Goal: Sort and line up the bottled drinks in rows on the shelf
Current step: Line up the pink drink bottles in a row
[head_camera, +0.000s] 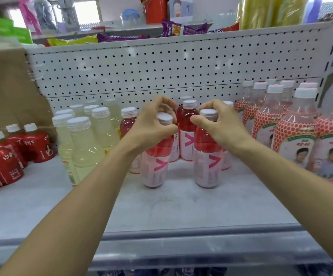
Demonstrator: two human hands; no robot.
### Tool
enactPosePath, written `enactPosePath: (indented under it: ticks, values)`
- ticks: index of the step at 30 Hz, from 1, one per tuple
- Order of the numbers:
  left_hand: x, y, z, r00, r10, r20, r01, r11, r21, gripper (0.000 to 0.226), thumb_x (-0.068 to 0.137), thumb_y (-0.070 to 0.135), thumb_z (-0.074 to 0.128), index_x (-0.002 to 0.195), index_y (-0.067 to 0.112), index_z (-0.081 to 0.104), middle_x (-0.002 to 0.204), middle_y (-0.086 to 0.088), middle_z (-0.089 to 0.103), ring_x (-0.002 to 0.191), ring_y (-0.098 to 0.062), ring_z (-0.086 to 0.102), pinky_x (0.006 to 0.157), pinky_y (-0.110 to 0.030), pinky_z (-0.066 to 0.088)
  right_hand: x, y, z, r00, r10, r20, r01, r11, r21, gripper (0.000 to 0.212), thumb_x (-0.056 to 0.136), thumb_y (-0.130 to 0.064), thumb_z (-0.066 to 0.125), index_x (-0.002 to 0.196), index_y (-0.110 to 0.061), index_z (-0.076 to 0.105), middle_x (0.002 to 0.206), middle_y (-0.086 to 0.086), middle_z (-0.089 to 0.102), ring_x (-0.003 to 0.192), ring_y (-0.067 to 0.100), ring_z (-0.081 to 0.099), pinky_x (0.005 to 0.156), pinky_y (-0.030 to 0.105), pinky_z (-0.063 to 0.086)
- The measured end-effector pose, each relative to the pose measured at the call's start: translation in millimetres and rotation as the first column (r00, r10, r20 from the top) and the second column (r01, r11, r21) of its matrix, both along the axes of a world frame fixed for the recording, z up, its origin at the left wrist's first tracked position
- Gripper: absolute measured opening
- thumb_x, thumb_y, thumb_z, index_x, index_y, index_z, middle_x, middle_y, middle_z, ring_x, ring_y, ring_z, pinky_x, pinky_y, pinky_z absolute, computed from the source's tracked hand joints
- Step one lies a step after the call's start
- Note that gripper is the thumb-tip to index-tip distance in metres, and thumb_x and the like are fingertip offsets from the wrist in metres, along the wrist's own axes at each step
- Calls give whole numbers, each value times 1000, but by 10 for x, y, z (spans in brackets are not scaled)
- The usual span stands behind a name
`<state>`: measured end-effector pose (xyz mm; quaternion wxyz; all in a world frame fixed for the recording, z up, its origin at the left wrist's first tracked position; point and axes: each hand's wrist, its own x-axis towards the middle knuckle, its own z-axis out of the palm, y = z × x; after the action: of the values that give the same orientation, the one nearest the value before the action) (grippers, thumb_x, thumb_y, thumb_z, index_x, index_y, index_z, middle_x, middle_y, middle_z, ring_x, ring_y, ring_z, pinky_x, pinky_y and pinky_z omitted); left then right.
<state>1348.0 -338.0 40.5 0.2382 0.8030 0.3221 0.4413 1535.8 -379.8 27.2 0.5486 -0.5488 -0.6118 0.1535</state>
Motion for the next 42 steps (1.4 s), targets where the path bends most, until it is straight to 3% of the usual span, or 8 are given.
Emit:
enactPosePath:
  ticks: [8,13,17,24,31,34,37,42]
  values:
    - [29,212,-84,982,113,151,-92,986,-137,23,77,4,67,97,16,61,78,-15,74,67,-18,68,71,-46,60,54,-69,-328,992,81,-101,-87,994,-60,61,77,-37,82,125,-27,46,112,-8,65,102,7,64,83,29,54]
    - [22,279,-119,959,96,268,-39,977,-209,21,82,-3,63,93,15,61,72,-10,73,66,-17,69,65,-32,58,73,-139,-555,992,85,-96,-99,984,-147,78,76,-18,82,138,-28,36,109,-16,63,97,-2,61,89,29,46]
    - [43,276,-232,944,67,322,-7,983,-185,20,84,7,72,100,13,63,80,-9,75,73,-20,70,71,-30,58,93,-134,-664,993,105,-56,-114,975,-192,66,77,-18,82,126,-28,39,107,-17,61,88,-12,58,69,7,42]
    - [-18,250,-554,932,89,352,-7,974,-226,35,77,14,83,106,25,65,96,5,76,92,-15,73,80,-29,59,85,-100,-776,994,107,15,-103,977,-189,69,76,-24,84,123,-32,35,105,-25,56,89,-17,55,66,7,41]
    - [-42,254,-502,966,18,256,58,957,-285,51,81,24,80,125,23,55,109,5,72,99,-6,69,82,-22,53,-8,37,-822,997,77,19,-74,987,-140,73,72,-27,87,126,-26,38,108,-21,60,98,-14,57,81,9,43]
    - [-92,120,-754,992,116,54,-98,957,-272,79,70,46,85,132,37,36,123,14,60,110,2,60,91,-21,47,-11,33,-928,995,82,51,-75,989,-131,78,74,-19,85,128,-34,31,109,-24,57,94,-24,54,75,0,43]
    - [-107,80,-1016,963,247,-113,-260,958,-124,105,51,61,89,134,38,29,132,9,51,124,-9,51,106,-36,44,-3,54,-993,993,61,99,-47,989,-142,84,72,-19,83,131,-36,26,108,-17,60,94,-8,60,84,15,50]
    - [-56,109,-1052,962,262,-73,-269,958,-99,97,62,29,94,135,26,31,125,8,55,118,-9,55,104,-30,46,-27,131,-1020,990,6,144,15,990,-142,78,72,-29,85,129,-28,31,115,-11,59,102,7,60,90,27,49]
